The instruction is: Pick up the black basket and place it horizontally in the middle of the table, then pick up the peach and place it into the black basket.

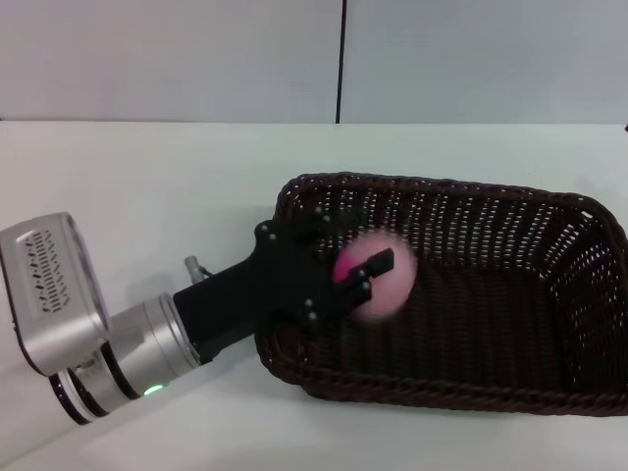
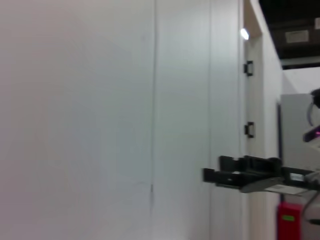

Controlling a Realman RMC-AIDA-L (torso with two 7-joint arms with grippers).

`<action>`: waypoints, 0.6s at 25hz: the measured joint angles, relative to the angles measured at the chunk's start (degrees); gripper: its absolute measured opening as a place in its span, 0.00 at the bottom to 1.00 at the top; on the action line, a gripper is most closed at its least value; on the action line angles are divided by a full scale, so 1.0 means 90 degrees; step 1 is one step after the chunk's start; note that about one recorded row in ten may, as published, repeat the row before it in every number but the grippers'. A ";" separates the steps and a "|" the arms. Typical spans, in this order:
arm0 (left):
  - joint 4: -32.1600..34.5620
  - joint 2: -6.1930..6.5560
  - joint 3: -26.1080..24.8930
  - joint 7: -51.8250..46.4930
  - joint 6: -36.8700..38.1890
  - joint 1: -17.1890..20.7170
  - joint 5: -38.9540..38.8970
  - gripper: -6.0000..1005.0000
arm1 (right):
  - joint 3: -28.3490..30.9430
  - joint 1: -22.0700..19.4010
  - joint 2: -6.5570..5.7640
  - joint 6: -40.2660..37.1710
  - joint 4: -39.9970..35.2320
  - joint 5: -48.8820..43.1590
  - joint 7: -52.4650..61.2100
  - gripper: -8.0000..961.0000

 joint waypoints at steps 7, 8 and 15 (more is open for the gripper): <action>0.0408 0.0037 -0.1013 0.0076 0.0088 0.0690 -0.0007 0.60 | 0.0981 -0.0245 0.0023 -0.0124 0.0350 0.0004 -0.0710 0.67; 0.0565 0.0037 -0.1490 0.0164 0.0174 0.0990 -0.0007 0.64 | 0.1655 -0.0313 0.0025 -0.0234 0.0814 0.0011 -0.1295 0.67; 0.0734 0.0036 -0.2996 0.0617 0.0364 0.1725 -0.0010 0.82 | 0.3837 -0.0633 0.0027 -0.0887 0.2545 0.0113 -0.3532 0.67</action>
